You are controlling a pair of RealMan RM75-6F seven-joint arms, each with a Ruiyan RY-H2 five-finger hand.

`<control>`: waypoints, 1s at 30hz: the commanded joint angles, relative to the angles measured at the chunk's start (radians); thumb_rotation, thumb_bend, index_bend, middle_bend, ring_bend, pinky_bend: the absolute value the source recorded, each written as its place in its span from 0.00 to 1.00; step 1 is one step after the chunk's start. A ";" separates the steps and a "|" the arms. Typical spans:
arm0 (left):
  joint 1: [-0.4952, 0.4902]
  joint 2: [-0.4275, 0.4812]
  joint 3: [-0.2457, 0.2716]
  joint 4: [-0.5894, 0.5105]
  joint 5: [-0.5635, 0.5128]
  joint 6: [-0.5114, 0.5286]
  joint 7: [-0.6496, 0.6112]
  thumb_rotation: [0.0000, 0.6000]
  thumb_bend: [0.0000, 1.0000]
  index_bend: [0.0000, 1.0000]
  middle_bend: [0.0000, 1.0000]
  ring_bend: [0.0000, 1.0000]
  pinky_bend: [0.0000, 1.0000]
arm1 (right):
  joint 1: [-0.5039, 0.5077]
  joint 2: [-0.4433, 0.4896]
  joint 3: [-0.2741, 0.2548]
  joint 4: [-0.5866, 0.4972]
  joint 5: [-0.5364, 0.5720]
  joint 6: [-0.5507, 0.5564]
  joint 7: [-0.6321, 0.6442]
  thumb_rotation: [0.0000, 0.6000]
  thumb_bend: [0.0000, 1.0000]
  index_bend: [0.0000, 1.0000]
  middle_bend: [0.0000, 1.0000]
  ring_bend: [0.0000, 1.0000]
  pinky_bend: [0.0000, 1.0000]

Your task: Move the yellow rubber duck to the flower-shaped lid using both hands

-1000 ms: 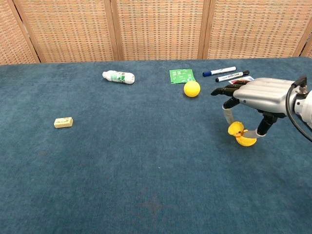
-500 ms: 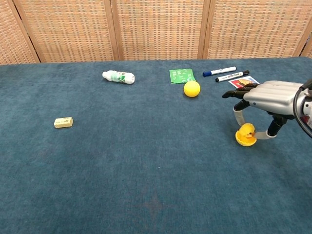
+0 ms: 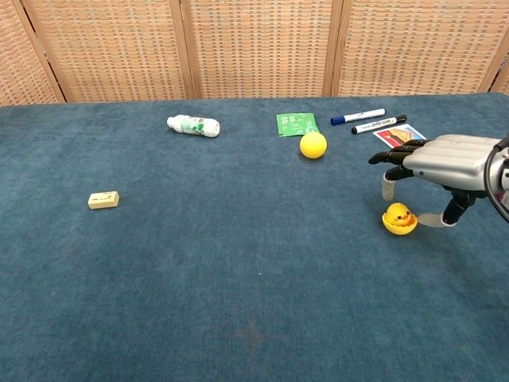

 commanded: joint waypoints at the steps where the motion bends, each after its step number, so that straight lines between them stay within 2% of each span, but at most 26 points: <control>1: 0.000 0.000 0.000 0.000 0.002 0.000 -0.001 1.00 0.00 0.00 0.00 0.00 0.00 | -0.004 0.003 -0.001 -0.005 0.002 0.006 -0.006 1.00 0.33 0.30 0.00 0.00 0.00; 8: 0.002 0.003 0.001 -0.001 0.010 0.000 -0.009 1.00 0.00 0.00 0.00 0.00 0.00 | -0.024 0.031 -0.009 -0.052 -0.008 0.046 -0.022 1.00 0.33 0.30 0.00 0.00 0.00; 12: 0.004 0.007 0.002 -0.002 0.019 0.001 -0.020 1.00 0.00 0.00 0.00 0.00 0.00 | -0.061 0.081 -0.013 -0.120 -0.033 0.123 -0.020 1.00 0.33 0.29 0.00 0.00 0.00; 14: 0.007 0.009 0.003 -0.001 0.026 0.006 -0.026 1.00 0.00 0.00 0.00 0.00 0.00 | -0.100 0.119 -0.019 -0.169 -0.052 0.192 -0.004 1.00 0.30 0.27 0.00 0.00 0.00; 16: 0.011 0.009 0.006 0.002 0.037 0.014 -0.033 1.00 0.00 0.00 0.00 0.00 0.00 | -0.152 0.159 -0.030 -0.213 -0.076 0.280 0.021 1.00 0.17 0.21 0.00 0.00 0.00; 18: 0.021 0.000 0.014 0.017 0.064 0.035 -0.042 1.00 0.00 0.00 0.00 0.00 0.00 | -0.244 0.212 -0.056 -0.257 -0.107 0.419 0.064 1.00 0.02 0.08 0.00 0.00 0.00; 20: 0.034 -0.016 0.023 0.039 0.094 0.060 -0.056 1.00 0.00 0.00 0.00 0.00 0.00 | -0.312 0.238 -0.077 -0.269 -0.137 0.520 0.116 1.00 0.00 0.01 0.00 0.00 0.00; 25: 0.078 -0.058 0.067 0.088 0.176 0.129 -0.068 1.00 0.00 0.00 0.00 0.00 0.00 | -0.465 0.250 -0.118 -0.226 -0.198 0.737 0.235 1.00 0.00 0.00 0.00 0.00 0.00; 30: 0.116 -0.090 0.091 0.125 0.226 0.192 -0.074 1.00 0.00 0.00 0.00 0.00 0.00 | -0.525 0.231 -0.134 -0.180 -0.225 0.794 0.268 1.00 0.00 0.00 0.00 0.00 0.00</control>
